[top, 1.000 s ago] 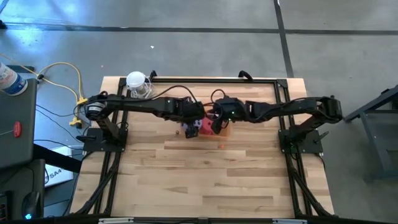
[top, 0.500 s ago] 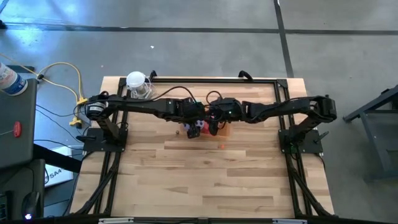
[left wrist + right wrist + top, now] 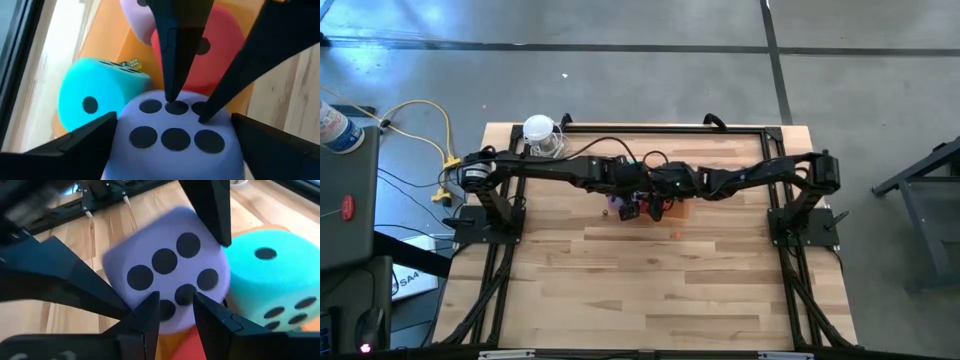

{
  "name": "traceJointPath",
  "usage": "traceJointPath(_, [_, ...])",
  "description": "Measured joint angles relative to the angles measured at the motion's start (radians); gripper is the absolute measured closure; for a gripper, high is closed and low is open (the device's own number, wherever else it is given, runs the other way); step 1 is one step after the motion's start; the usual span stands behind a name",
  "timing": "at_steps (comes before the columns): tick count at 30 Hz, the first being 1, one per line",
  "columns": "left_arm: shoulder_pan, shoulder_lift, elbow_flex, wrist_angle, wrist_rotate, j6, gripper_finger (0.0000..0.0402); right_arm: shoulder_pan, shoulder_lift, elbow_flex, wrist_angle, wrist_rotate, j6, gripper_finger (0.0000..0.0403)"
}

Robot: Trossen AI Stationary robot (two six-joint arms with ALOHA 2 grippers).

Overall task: Pick & Place Dice
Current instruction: Put the large purple dice into the orange bin

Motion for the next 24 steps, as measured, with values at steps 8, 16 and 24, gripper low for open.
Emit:
traceJointPath(8, [0.007, 0.0, -0.005, 0.012, 0.0, 0.008, 0.0032, -0.006, 0.006, 0.0, -0.031, 0.007, 0.015, 0.0292])
traceJointPath(16, [0.014, 0.0, -0.005, 0.018, 0.011, 0.05, 0.0032, -0.005, -0.025, -0.001, -0.101, 0.023, 0.029, 0.0292])
traceJointPath(24, [0.051, -0.007, -0.059, 0.112, 0.151, 0.1, 0.0032, -0.004, -0.163, -0.006, -0.257, 0.125, 0.002, 0.0295])
